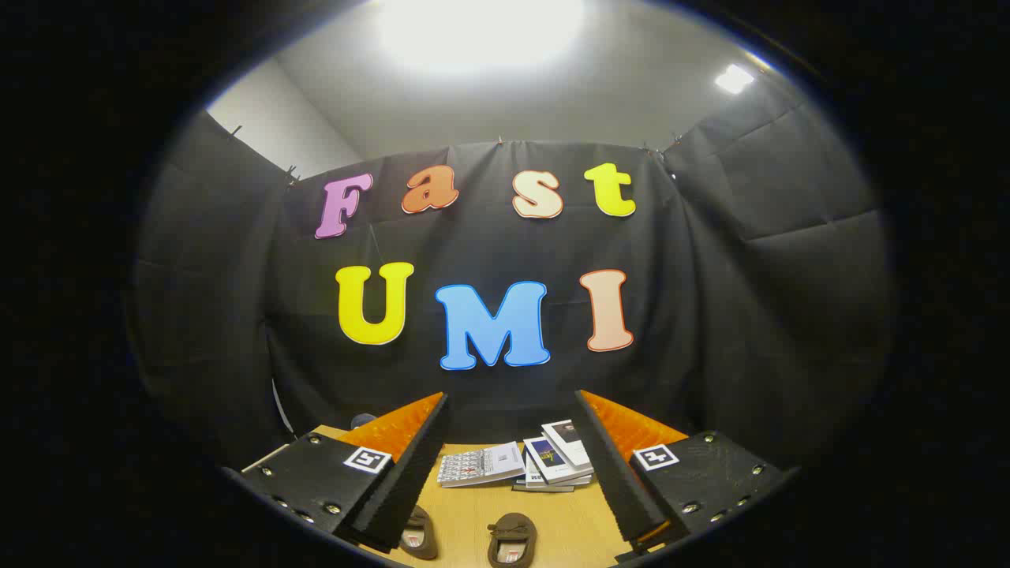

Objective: Open the storage box then place both shoes into the box .Put the left shoe in first, then the right shoe, with the right side of both shoes facing outward in a uniform manner.

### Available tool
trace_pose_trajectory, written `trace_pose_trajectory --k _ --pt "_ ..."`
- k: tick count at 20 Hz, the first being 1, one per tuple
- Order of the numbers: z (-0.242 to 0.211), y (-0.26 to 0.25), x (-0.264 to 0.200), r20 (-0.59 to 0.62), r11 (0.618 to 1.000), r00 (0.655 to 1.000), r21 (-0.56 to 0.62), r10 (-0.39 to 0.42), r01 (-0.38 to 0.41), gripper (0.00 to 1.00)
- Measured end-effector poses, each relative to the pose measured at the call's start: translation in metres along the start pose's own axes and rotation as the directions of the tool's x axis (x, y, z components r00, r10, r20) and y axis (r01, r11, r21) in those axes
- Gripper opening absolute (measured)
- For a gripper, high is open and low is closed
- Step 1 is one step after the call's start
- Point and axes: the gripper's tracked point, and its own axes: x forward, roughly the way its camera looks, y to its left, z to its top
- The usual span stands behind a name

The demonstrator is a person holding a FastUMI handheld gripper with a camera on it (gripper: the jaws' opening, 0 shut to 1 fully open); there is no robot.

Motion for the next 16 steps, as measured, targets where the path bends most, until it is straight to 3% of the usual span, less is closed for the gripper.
trace_pose_trajectory --k 16 --pt "-0.006 0.001 0.021 0.003 0.999 1.000 -0.025 -0.022 0.022 0.96"
